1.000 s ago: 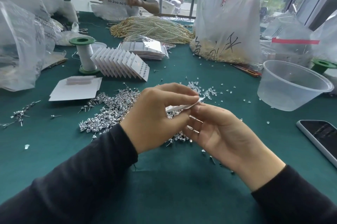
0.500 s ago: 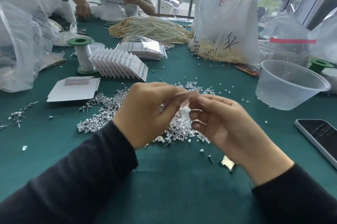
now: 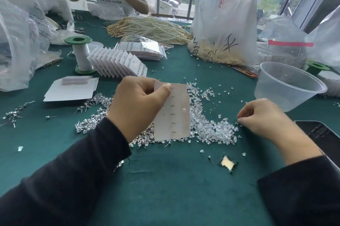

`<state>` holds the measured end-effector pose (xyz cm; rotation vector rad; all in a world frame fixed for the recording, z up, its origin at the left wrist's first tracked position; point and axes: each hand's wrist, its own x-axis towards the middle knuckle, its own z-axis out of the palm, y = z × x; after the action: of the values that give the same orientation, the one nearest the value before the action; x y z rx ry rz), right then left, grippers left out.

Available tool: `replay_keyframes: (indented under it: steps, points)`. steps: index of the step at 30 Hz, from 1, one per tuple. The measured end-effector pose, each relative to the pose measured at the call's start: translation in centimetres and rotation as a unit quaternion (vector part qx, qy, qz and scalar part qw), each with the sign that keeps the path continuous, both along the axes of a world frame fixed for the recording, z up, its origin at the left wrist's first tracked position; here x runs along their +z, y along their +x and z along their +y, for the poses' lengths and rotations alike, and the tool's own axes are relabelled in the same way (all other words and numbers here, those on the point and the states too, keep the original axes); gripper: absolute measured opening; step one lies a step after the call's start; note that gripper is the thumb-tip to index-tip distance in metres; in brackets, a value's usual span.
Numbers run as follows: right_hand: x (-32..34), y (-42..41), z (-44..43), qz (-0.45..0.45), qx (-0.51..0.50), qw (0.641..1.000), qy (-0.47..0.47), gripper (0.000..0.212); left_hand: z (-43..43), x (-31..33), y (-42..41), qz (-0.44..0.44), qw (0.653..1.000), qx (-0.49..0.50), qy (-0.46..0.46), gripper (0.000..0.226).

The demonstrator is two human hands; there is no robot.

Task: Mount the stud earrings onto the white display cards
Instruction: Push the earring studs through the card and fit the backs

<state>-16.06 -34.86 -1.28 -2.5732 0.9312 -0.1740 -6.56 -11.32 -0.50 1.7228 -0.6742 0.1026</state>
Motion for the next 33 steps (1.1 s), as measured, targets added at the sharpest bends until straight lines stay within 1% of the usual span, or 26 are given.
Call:
replay_keyframes:
  steps: [3, 6, 7, 8, 9, 11, 12, 14, 16, 19, 25, 33]
  points:
    - [-0.2, 0.2, 0.0, 0.008, -0.009, 1.0, -0.011, 0.024, -0.3, -0.2, 0.0, 0.067, 0.997, -0.023, -0.026, 0.044]
    - [-0.4, 0.2, 0.3, 0.011, -0.001, 0.999, -0.032, 0.018, -0.5, -0.3, -0.3, 0.077, 0.996, -0.031, -0.018, 0.043]
    - [-0.3, 0.2, 0.5, -0.018, 0.008, 0.999, -0.047, 0.016, -0.5, -0.4, -0.4, 0.077, 0.996, -0.033, -0.015, 0.045]
    - [-0.2, 0.2, 0.8, -0.075, 0.017, 0.995, -0.059, 0.015, -0.6, -0.4, -0.4, 0.076, 0.996, -0.034, -0.012, 0.048]
    - [0.0, 0.2, 1.3, -0.15, 0.028, 0.987, -0.054, 0.014, -0.6, -0.4, -0.4, 0.076, 0.997, -0.033, -0.01, 0.049]
    - [0.7, 0.1, 3.1, -0.292, 0.072, 0.954, 0.012, 0.016, -0.5, -0.4, -0.5, 0.068, 0.997, -0.027, 0.0, 0.047]
    - [1.0, 0.1, 4.4, -0.342, 0.105, 0.932, 0.052, 0.018, -0.5, -0.4, -0.6, 0.061, 0.998, -0.023, 0.009, 0.045]
    - [1.0, 0.3, 6.7, -0.397, 0.17, 0.898, 0.088, 0.018, -0.5, -0.4, -0.7, 0.043, 0.999, -0.009, 0.03, 0.042]
    - [0.6, 0.7, 8.7, -0.425, 0.216, 0.876, 0.072, 0.015, -0.5, -0.4, -0.9, 0.015, 0.998, 0.008, 0.053, 0.041]
    - [0.1, 1.2, 10.1, -0.45, 0.247, 0.856, 0.056, 0.015, -0.7, -0.4, -1.1, -0.019, 0.997, 0.023, 0.07, 0.041]
    - [-0.3, 1.3, 10.6, -0.439, 0.259, 0.857, 0.072, 0.013, -0.9, -0.6, -1.3, -0.045, 0.996, 0.032, 0.074, 0.036]
    - [-0.7, 1.2, 10.7, -0.428, 0.274, 0.859, 0.065, 0.008, -0.9, -0.6, -1.6, -0.066, 0.994, 0.029, 0.085, 0.038]
